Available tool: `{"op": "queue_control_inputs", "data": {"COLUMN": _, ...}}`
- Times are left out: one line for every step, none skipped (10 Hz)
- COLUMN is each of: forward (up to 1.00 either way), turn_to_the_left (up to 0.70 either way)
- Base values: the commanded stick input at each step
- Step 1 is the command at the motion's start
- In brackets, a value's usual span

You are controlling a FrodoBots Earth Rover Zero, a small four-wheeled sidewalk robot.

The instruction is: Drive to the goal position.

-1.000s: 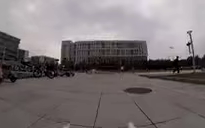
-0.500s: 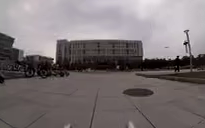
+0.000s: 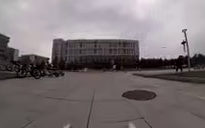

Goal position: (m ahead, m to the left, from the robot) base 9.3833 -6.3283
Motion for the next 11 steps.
{"op": "queue_control_inputs", "data": {"forward": 0.7, "turn_to_the_left": 0.0}}
{"op": "queue_control_inputs", "data": {"forward": 0.7, "turn_to_the_left": 0.0}}
{"op": "queue_control_inputs", "data": {"forward": 0.7, "turn_to_the_left": 0.0}}
{"op": "queue_control_inputs", "data": {"forward": 0.7, "turn_to_the_left": 0.0}}
{"op": "queue_control_inputs", "data": {"forward": 0.7, "turn_to_the_left": 0.0}}
{"op": "queue_control_inputs", "data": {"forward": 0.7, "turn_to_the_left": 0.0}}
{"op": "queue_control_inputs", "data": {"forward": 0.7, "turn_to_the_left": 0.0}}
{"op": "queue_control_inputs", "data": {"forward": 0.7, "turn_to_the_left": 0.0}}
{"op": "queue_control_inputs", "data": {"forward": 0.7, "turn_to_the_left": 0.0}}
{"op": "queue_control_inputs", "data": {"forward": 0.7, "turn_to_the_left": 0.0}}
{"op": "queue_control_inputs", "data": {"forward": 0.7, "turn_to_the_left": 0.0}}
